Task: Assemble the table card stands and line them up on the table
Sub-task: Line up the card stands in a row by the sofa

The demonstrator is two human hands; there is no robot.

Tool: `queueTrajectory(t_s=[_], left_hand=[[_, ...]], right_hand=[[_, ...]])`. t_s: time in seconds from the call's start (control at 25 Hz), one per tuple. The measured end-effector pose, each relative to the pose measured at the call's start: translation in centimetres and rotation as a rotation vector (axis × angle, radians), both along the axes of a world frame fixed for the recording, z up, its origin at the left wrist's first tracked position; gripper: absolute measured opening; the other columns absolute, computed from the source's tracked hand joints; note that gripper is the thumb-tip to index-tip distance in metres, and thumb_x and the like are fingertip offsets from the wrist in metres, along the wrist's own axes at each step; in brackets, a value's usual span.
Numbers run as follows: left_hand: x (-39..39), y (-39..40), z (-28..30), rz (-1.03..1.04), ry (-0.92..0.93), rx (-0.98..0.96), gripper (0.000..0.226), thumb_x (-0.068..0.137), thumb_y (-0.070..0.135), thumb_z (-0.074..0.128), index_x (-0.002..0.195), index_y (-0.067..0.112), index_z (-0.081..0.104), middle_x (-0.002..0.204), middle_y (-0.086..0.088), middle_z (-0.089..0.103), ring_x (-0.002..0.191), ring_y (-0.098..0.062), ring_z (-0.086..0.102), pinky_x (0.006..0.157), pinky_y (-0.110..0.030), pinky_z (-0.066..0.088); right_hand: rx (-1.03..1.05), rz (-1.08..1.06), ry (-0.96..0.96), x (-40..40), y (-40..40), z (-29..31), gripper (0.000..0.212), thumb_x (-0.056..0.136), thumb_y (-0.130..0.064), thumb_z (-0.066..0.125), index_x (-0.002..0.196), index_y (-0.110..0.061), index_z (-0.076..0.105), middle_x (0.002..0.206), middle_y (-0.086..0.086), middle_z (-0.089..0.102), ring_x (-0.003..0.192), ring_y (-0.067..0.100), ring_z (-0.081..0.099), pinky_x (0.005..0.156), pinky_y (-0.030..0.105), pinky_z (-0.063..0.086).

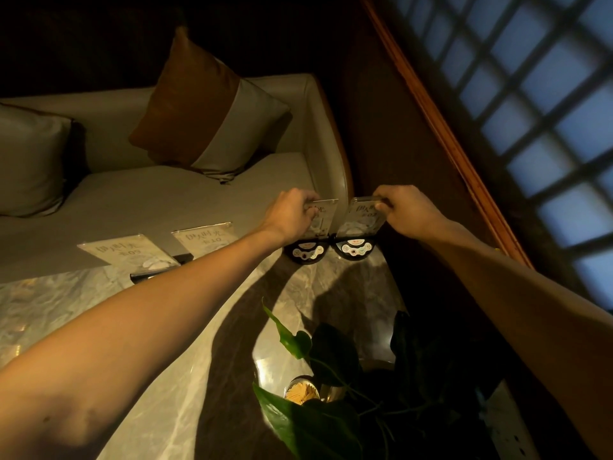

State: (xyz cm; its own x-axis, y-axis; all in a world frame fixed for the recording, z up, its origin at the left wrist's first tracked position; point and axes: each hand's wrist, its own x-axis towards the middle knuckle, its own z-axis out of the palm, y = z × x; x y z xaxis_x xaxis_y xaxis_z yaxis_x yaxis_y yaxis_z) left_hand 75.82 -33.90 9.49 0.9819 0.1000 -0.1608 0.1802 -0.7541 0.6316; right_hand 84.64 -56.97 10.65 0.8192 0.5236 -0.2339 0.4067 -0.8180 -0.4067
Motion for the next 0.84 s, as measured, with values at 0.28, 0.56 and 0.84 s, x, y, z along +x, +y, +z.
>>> queueTrajectory(t_s=[0.28,0.56,0.84], left_hand=[[-0.5,0.2,0.7,-0.04,-0.002,0.001,0.032,0.097,0.016,0.063,0.129,0.016,0.065,0.123,-0.004,0.07,0.115,-0.02,0.063,0.086,-0.024,0.044],[-1.1,0.8,1.2,-0.028,0.023,-0.007,0.045,0.093,0.012,0.067,0.137,0.016,0.058,0.132,-0.006,0.065,0.123,-0.022,0.059,0.102,-0.035,0.049],[-2.1,3.1,3.0,0.017,-0.032,0.037,0.044,0.093,0.017,0.067,0.136,0.021,0.06,0.137,-0.005,0.061,0.128,-0.024,0.055,0.106,-0.043,0.048]], right_hand=[[-0.007,0.015,0.028,-0.2,-0.2,0.3,0.042,0.097,-0.007,0.058,0.138,-0.016,0.052,0.134,0.005,0.06,0.119,0.018,0.06,0.089,0.025,0.051],[-0.033,-0.046,-0.001,-0.2,-0.8,1.9,0.064,0.091,-0.01,0.069,0.149,-0.016,0.042,0.147,0.01,0.047,0.134,0.027,0.048,0.103,0.037,0.045],[-0.109,-0.133,-0.027,-1.1,-0.4,4.0,0.065,0.093,-0.009,0.064,0.151,-0.016,0.037,0.148,0.014,0.044,0.131,0.033,0.049,0.103,0.044,0.049]])
